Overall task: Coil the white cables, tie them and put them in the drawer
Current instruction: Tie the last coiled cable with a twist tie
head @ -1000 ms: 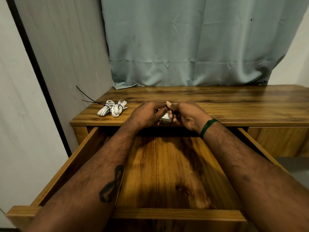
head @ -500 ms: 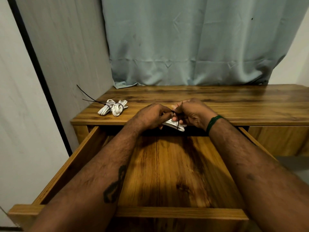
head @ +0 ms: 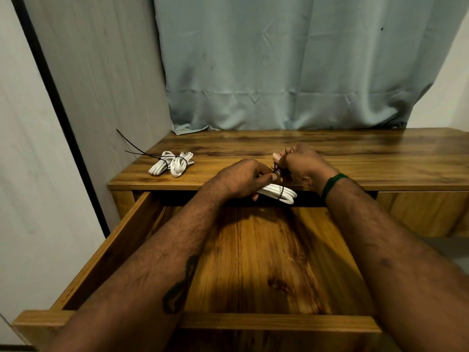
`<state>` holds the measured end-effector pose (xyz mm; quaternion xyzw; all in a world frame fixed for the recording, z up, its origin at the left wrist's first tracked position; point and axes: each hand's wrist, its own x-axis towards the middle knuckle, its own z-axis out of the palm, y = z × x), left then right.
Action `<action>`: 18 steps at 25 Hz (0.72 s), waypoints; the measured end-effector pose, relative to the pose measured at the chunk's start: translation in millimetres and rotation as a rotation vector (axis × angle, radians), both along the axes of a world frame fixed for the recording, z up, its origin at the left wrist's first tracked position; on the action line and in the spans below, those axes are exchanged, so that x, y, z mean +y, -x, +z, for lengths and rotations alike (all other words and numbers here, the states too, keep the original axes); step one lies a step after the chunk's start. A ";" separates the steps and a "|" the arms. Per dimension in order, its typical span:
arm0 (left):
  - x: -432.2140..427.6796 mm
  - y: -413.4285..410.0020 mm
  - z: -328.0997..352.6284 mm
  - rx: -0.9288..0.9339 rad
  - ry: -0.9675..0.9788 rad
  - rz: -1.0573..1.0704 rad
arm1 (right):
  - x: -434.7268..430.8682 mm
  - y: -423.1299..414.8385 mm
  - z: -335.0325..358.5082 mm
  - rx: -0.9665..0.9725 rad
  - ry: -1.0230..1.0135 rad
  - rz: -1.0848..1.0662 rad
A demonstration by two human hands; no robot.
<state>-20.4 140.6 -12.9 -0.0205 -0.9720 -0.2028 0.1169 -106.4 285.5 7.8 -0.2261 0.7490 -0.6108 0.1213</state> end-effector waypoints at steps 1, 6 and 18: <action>-0.3 -1.3 2.3 0.012 -0.015 -0.008 | -3.4 -1.0 -0.9 0.047 0.016 -0.048; 0.0 -4.7 6.2 0.000 -0.085 -0.033 | -11.5 -2.3 -4.7 0.206 0.031 -0.120; -3.0 -5.1 -4.4 -0.039 -0.156 0.014 | 0.4 -17.0 7.3 0.247 -0.196 0.011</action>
